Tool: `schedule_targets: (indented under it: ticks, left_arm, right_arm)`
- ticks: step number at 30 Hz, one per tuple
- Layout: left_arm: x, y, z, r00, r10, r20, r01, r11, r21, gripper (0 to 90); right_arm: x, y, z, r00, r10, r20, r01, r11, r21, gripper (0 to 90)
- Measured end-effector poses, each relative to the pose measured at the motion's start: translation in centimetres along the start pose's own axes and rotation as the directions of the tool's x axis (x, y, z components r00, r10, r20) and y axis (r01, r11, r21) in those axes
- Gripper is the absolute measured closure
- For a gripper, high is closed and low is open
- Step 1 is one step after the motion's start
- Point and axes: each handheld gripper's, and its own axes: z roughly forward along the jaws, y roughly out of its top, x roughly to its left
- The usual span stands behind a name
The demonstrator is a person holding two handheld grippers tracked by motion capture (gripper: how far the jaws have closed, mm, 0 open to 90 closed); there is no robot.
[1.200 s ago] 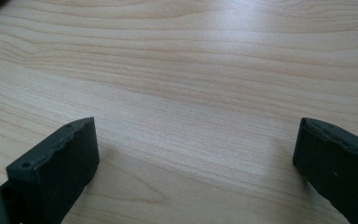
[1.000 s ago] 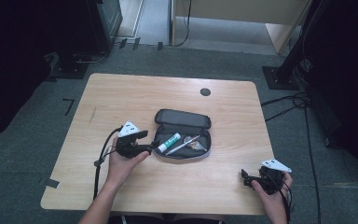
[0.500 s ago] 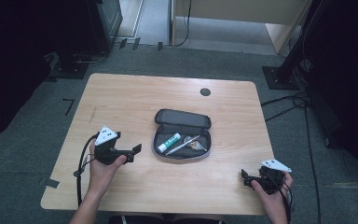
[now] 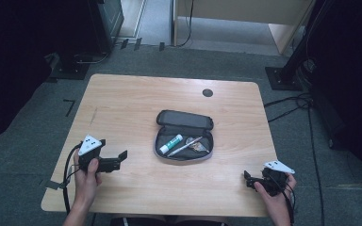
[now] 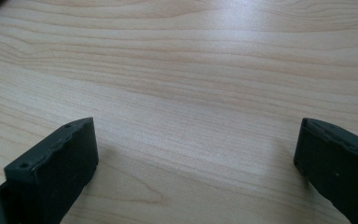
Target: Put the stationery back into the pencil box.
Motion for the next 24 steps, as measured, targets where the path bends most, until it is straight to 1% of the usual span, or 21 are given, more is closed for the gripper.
schedule_targets:
  ticks: [1, 3, 5, 7, 11, 15, 17, 20, 22, 24]
  left_arm:
    - [0.2, -0.2, -0.2, 1.0000, 0.004, -0.003, -0.004, 1.0000, 0.000, 0.0]
    - [0.6, -0.6, -0.6, 1.0000, -0.003, -0.005, 0.003, 1.0000, -0.006, 0.0]
    - [1.1, -1.1, -0.9, 0.9998, -0.008, -0.018, 0.008, 1.0000, -0.005, 0.0]
    - [1.5, -1.6, -1.1, 0.9995, -0.006, -0.032, 0.007, 1.0000, 0.005, 0.0]
    - [2.3, -2.6, -1.5, 0.9985, -0.023, -0.050, 0.024, 0.9996, 0.016, 0.0]
    - [3.0, -3.7, -1.8, 0.9971, -0.027, -0.072, 0.030, 0.9990, 0.033, 0.0]
    - [3.3, -4.2, -2.1, 0.9957, -0.035, -0.086, 0.039, 0.9984, 0.042, 0.0]
    - [4.1, -5.0, -2.5, 0.9920, -0.053, -0.115, 0.059, 0.9966, 0.057, 0.0]
    - [4.5, -5.3, -2.7, 0.9874, -0.051, -0.150, 0.063, 0.9950, 0.077, 0.0]
    - [4.8, -5.7, -2.9, 0.9839, -0.046, -0.173, 0.062, 0.9940, 0.091, 0.0]
  right_arm:
    - [0.0, 0.0, 0.0, 1.0000, 0.001, 0.001, -0.001, 1.0000, -0.001, 0.0]
    - [0.0, 0.0, 0.0, 1.0000, 0.001, 0.002, -0.001, 1.0000, -0.002, 0.0]
    - [0.0, 0.0, 0.0, 1.0000, 0.001, 0.002, -0.001, 1.0000, -0.002, 0.0]
    - [0.0, 0.0, 0.0, 1.0000, 0.001, 0.002, -0.001, 1.0000, -0.002, 0.0]
    - [0.0, 0.0, 0.0, 1.0000, 0.001, 0.002, -0.001, 1.0000, -0.002, 0.0]
    - [0.0, 0.0, 0.0, 1.0000, 0.001, 0.002, -0.001, 1.0000, -0.002, 0.0]
    - [0.0, 0.0, 0.0, 1.0000, 0.001, 0.002, -0.001, 1.0000, -0.002, 0.0]
    - [0.0, 0.0, 0.0, 1.0000, 0.001, 0.002, -0.001, 1.0000, -0.002, 0.0]
    - [0.0, 0.0, 0.0, 1.0000, 0.001, 0.002, -0.001, 1.0000, -0.002, 0.0]
    - [0.0, 0.0, 0.0, 1.0000, 0.001, 0.002, -0.001, 1.0000, -0.002, 0.0]
